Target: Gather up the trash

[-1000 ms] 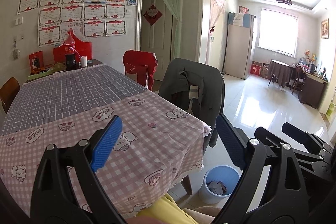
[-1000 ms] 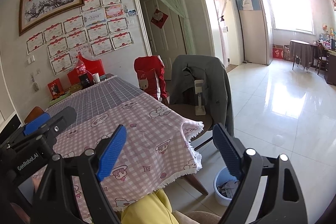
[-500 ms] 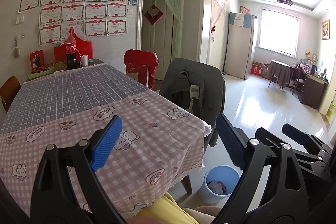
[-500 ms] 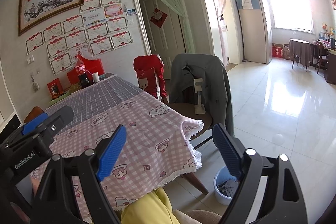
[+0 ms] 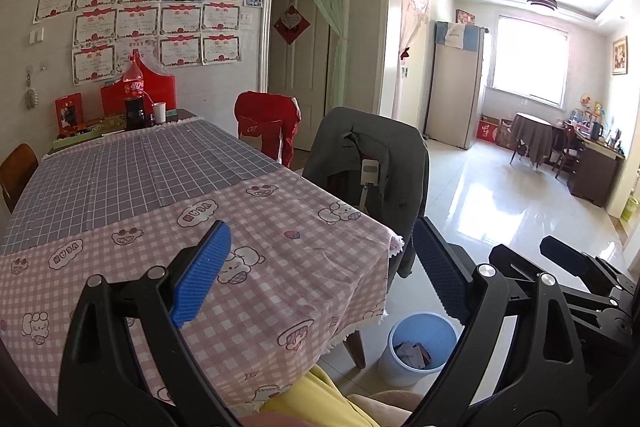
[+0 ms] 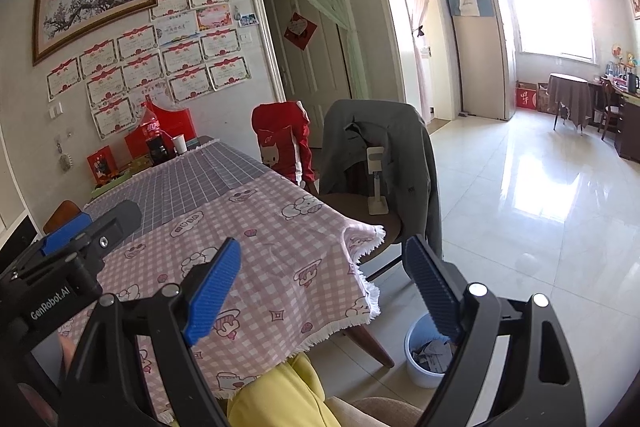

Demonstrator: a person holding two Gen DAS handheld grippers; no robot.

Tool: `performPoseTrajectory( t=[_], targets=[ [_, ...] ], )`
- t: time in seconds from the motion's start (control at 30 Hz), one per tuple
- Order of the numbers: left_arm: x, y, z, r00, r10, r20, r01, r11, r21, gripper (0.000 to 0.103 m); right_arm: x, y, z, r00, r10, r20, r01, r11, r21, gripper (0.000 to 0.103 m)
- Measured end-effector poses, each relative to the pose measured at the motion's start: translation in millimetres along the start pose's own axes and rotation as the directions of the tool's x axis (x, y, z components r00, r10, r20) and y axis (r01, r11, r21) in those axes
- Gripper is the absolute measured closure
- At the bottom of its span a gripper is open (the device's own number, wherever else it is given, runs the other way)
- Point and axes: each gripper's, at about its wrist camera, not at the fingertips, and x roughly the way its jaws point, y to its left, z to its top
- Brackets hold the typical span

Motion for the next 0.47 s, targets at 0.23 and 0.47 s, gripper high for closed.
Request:
performPoseTrajectory(
  t=[0.23,0.47],
  targets=[
    [2.9,1.7,-0.2,1.0,0.004,-0.005,-0.004,1.0,-0.002,0.012,2.4,0.2,-1.4,1.0,-0.009,-0.009,0.009,1.0,-0.002,0.02],
    [4.6,-0.7,-1.4,1.0,0.013,-0.008,-0.013,1.0,0.007,0.007,5.0,-1.7,-0.1,1.0,-0.014,-0.018,0.014,1.0,0.001,0.02]
  ],
)
